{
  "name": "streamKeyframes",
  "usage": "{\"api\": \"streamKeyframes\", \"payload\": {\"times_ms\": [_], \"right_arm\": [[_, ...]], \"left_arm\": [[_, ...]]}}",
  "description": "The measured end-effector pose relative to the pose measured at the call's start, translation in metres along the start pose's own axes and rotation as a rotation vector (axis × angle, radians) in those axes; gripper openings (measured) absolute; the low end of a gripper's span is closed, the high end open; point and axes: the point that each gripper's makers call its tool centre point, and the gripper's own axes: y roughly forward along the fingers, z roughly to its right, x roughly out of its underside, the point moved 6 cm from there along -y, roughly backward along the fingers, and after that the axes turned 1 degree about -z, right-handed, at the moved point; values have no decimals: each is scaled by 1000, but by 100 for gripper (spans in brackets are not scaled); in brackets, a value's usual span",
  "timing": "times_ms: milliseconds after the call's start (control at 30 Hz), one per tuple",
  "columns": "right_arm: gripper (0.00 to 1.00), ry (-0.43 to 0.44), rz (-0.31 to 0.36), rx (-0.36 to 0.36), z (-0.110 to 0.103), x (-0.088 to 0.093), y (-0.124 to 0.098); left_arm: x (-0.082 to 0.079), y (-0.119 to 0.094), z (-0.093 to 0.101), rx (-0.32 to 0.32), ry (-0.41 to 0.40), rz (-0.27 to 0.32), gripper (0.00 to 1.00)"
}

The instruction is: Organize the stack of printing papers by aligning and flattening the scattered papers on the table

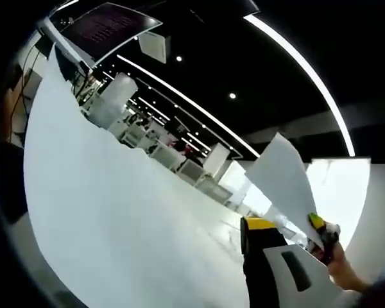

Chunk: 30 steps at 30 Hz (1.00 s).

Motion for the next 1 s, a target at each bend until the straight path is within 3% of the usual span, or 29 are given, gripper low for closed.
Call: {"api": "streamKeyframes", "payload": {"times_ms": [1000], "right_arm": [[0, 62, -19, -38, -8, 10, 19]], "left_arm": [[1, 1, 0, 3, 5, -13, 44]]}}
